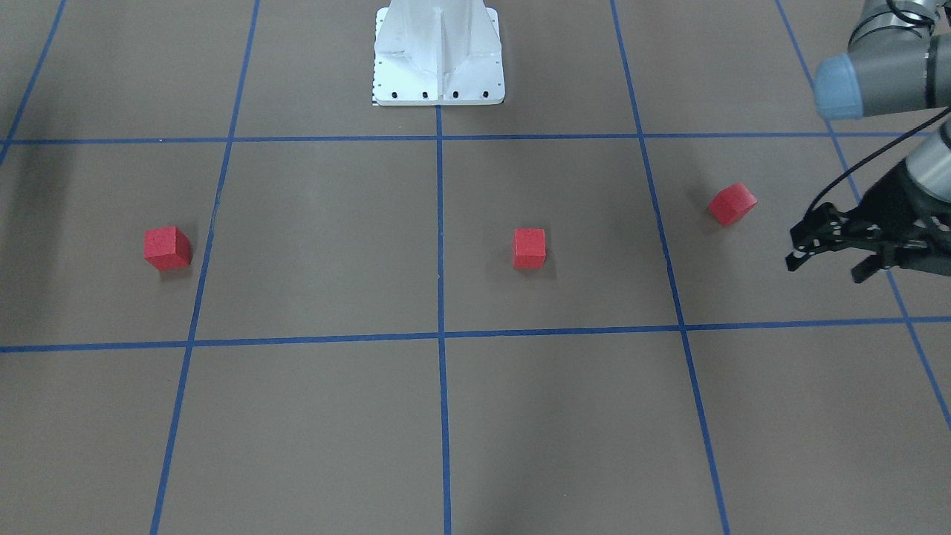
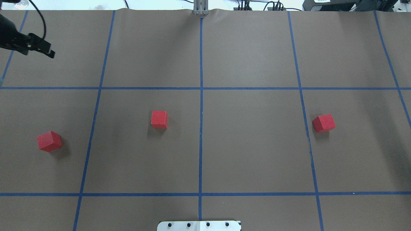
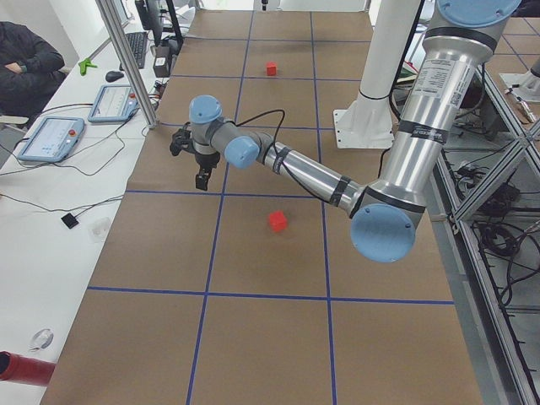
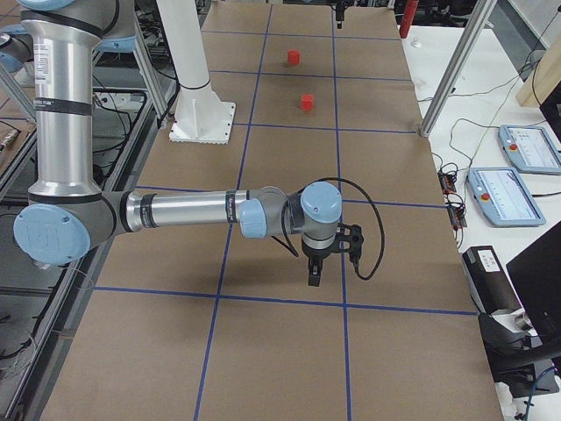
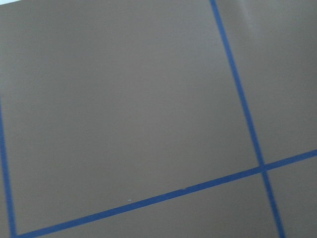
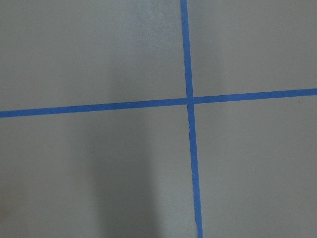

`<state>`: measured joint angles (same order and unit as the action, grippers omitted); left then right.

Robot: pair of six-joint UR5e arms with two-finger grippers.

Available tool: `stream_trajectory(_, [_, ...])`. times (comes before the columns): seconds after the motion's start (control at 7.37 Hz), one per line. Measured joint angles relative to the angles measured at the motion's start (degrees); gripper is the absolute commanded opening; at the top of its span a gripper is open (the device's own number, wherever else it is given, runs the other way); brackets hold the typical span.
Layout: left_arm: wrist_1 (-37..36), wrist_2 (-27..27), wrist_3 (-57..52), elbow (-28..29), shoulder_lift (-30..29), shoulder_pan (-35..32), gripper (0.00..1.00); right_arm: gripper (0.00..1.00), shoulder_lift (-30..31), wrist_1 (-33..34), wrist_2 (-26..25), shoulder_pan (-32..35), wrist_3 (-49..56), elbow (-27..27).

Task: Form red blocks into L shape at center
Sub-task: 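Reach the left gripper down to the middle red cube and grasp it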

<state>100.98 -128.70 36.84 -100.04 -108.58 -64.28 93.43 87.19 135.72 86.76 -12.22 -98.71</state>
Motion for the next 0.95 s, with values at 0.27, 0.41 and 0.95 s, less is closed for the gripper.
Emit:
stream_trajectory(0.27, [0.06,9.35,15.63,-2.28,-4.91,11.53,1.0,0.99,-0.01,0.0,0.0,-0.01,0.0,-0.03])
stream_trajectory(0.41, [0.14,14.76,21.29,-2.49,-7.11,17.08,1.0,0.99,-0.01,-0.01,0.04,-0.01,0.0,-0.04])
stream_trajectory(0.95, [3.7,29.63,33.32,-0.77,-9.51,32.13,1.0,0.99,-0.01,0.0,-0.01,-0.02,0.0,-0.06])
